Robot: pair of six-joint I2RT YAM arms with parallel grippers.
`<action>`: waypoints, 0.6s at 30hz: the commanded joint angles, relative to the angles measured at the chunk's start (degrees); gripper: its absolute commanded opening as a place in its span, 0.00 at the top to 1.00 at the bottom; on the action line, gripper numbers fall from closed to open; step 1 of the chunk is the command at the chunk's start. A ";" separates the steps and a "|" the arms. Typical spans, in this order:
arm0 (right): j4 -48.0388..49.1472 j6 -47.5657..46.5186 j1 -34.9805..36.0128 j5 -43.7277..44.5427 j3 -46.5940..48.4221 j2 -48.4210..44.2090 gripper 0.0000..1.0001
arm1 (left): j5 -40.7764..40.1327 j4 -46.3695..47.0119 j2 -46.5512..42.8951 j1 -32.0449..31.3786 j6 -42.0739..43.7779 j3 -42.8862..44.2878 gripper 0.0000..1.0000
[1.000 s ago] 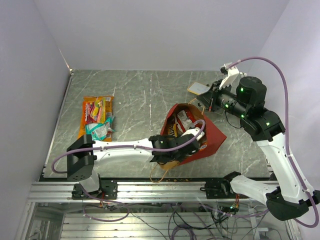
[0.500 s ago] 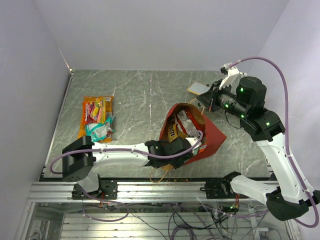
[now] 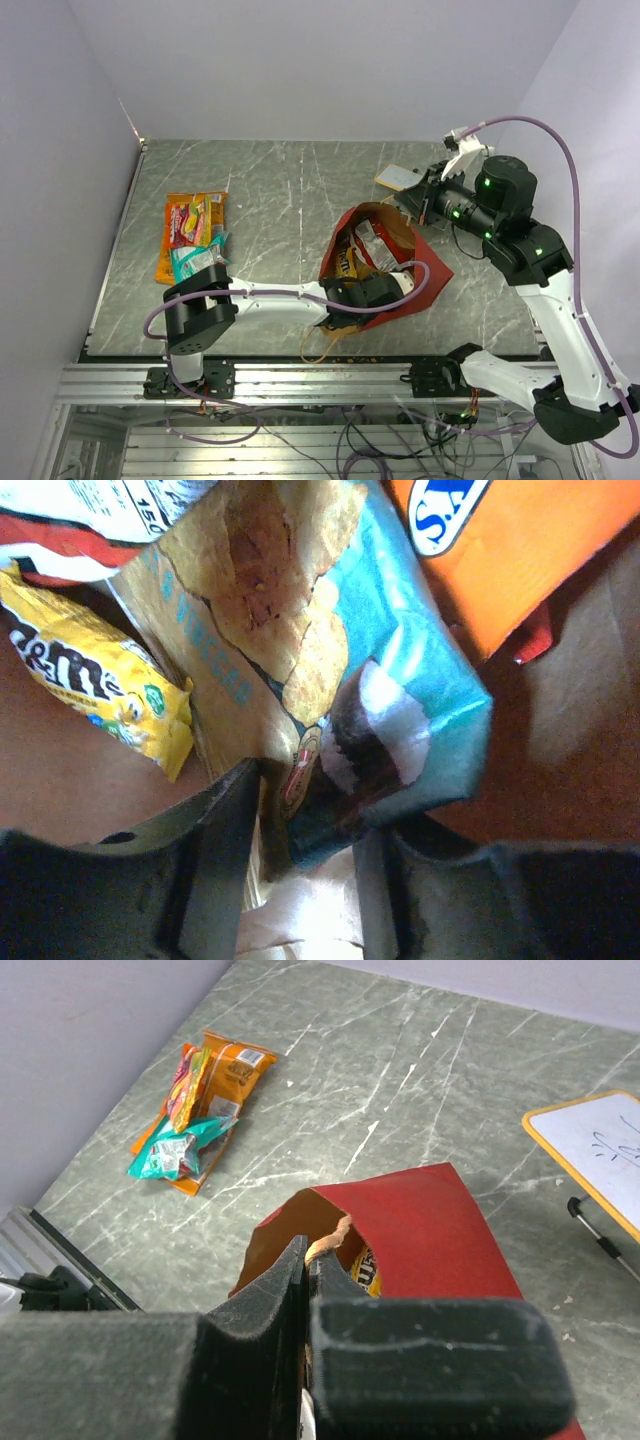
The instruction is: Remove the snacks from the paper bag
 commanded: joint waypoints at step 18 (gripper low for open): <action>1.02 -1.22 -0.22 0.17 0.65 -1.20 1.00 | -8.25 -9.51 -8.73 0.60 -2.53 8.92 0.93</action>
